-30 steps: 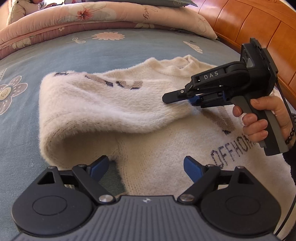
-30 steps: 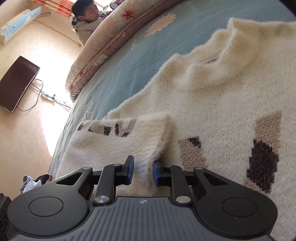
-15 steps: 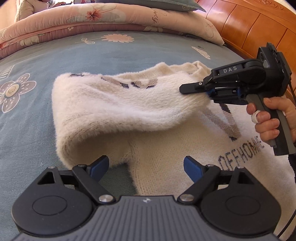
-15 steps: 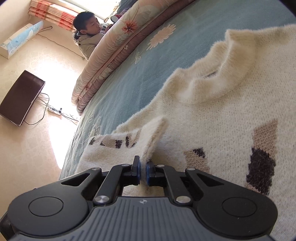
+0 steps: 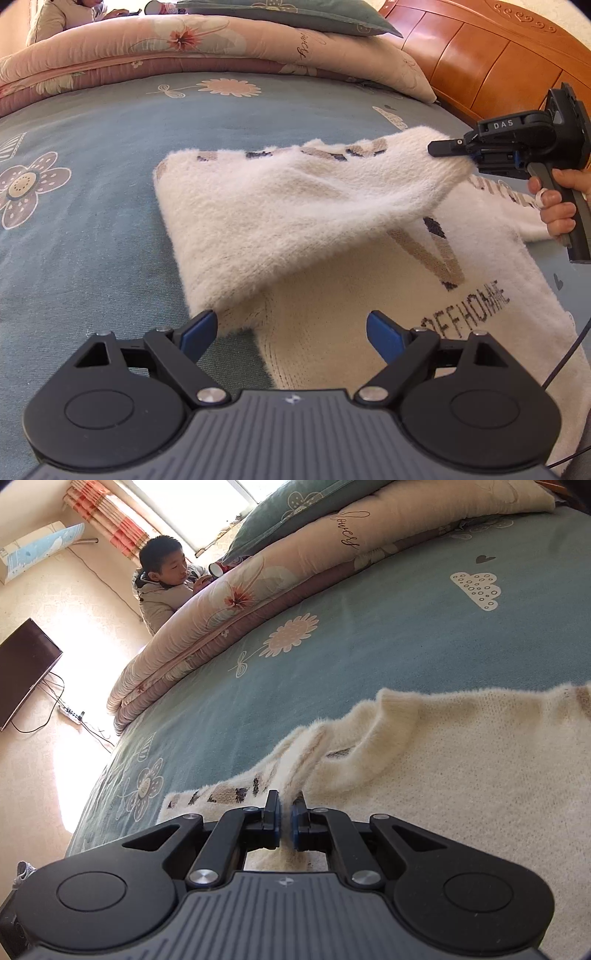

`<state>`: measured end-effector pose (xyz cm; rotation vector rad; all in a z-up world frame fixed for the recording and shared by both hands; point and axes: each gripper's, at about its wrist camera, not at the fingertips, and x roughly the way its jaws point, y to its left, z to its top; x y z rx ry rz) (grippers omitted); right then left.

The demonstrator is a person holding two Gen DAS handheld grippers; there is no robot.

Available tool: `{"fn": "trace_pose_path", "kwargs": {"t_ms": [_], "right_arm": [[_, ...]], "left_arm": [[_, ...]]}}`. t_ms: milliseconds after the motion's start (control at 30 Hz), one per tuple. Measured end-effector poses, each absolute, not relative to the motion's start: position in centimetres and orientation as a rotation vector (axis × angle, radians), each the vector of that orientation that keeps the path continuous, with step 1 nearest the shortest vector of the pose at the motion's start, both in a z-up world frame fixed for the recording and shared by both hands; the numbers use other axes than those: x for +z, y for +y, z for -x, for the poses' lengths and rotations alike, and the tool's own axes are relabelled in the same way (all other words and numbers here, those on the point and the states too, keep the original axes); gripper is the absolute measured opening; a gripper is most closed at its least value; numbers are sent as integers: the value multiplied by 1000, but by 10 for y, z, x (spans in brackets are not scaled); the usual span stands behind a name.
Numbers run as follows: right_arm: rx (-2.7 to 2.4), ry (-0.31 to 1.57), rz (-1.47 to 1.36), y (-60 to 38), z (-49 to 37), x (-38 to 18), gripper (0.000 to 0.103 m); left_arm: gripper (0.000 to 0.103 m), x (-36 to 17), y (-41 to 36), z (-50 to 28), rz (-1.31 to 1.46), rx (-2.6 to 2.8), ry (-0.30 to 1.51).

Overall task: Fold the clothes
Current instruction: 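Lay the held side edge over the sweater body and open the right gripper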

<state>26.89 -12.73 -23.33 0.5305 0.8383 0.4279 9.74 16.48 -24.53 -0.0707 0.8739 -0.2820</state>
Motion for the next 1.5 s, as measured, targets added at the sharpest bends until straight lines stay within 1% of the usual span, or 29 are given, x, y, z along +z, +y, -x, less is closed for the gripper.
{"fn": "trace_pose_path", "kwargs": {"t_ms": [333,467,633,667,767,933,967,1000,1067,1133,1200,1267,1333,1400,1433,1467,1500], "right_arm": [[288,874,-499,-166,-260,-256,7],[271,896,-482,-167,-257,-263,7],[266,902,-451,-161,-251,-265,7],[265,903,-444,-161,-250,-265,7],[261,908,-412,-160,-248,-263,7],[244,952,-406,-169,-244,-273,7],[251,966,-428,-172,-244,-278,12],[259,980,-451,-175,-244,-283,14],[281,988,-527,-184,-243,-292,27],[300,982,-587,-190,-244,-297,33],[311,975,-621,-191,-246,-300,35],[322,967,-646,-190,-248,-303,41],[342,961,-669,-186,-251,-305,43],[359,956,-671,-180,-253,-306,40],[357,956,-644,-176,-252,-304,26],[354,955,-617,-172,-252,-303,7],[356,949,-593,-169,-251,-301,7]], "left_arm": [[88,-247,163,-100,64,-295,886],[88,-248,161,-99,126,-380,848],[88,-268,158,-112,253,-481,799],[88,-274,157,-116,251,-447,807],[78,-283,163,-124,282,-369,825],[79,-281,164,-123,280,-353,831],[79,-281,163,-123,269,-356,833],[79,-282,162,-122,259,-358,833],[80,-281,161,-122,253,-359,833],[80,-281,161,-123,258,-363,833],[80,-282,162,-123,269,-366,833],[80,-281,163,-123,282,-366,833],[80,-281,164,-123,296,-365,833],[80,-278,166,-122,314,-364,825],[80,-276,166,-121,318,-364,815],[81,-275,165,-120,317,-364,801],[82,-276,165,-120,318,-366,797]]}}
